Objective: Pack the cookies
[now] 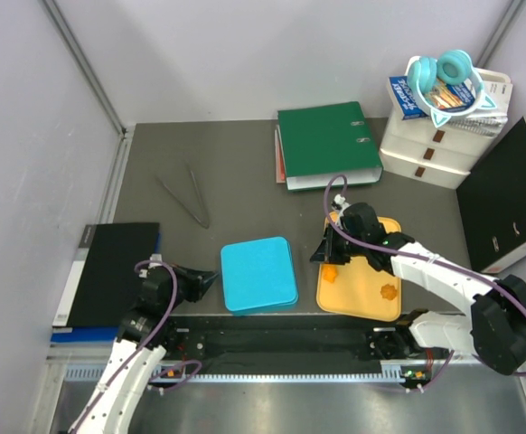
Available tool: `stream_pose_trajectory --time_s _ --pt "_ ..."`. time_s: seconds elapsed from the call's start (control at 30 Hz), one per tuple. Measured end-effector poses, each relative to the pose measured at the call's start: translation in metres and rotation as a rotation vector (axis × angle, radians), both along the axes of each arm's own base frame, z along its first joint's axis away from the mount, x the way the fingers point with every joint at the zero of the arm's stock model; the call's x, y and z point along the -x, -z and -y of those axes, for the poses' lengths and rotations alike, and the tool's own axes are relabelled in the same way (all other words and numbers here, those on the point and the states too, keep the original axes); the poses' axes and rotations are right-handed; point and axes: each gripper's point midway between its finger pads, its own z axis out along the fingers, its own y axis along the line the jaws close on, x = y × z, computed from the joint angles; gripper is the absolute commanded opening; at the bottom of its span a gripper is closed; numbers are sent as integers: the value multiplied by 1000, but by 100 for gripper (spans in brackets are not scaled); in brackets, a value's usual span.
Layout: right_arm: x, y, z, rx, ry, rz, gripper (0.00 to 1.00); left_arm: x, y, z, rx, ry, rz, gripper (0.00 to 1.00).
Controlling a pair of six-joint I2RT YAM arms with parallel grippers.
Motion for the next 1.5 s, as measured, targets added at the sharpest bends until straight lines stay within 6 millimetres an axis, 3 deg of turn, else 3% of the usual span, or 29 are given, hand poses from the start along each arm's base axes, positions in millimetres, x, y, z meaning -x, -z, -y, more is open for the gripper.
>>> stream_pose_trajectory --time_s 0.1,0.33,0.67,1.0,1.2,1.5 --pt "0 0 0 0 0 0 0 2 10 -1 -19 1 -50 0" --pt "0 4 0 8 0 -11 0 22 55 -4 -107 40 -281 0" --pt "0 4 -1 4 4 -15 0 9 55 15 -91 150 -276 0" --pt "-1 3 -1 -1 10 -17 0 3 55 16 -114 168 -258 0" --pt "-1 3 -1 0 10 -18 0 -4 53 14 -135 163 -261 0" --pt "0 5 1 12 13 -22 0 -29 52 -4 -142 101 -263 0"
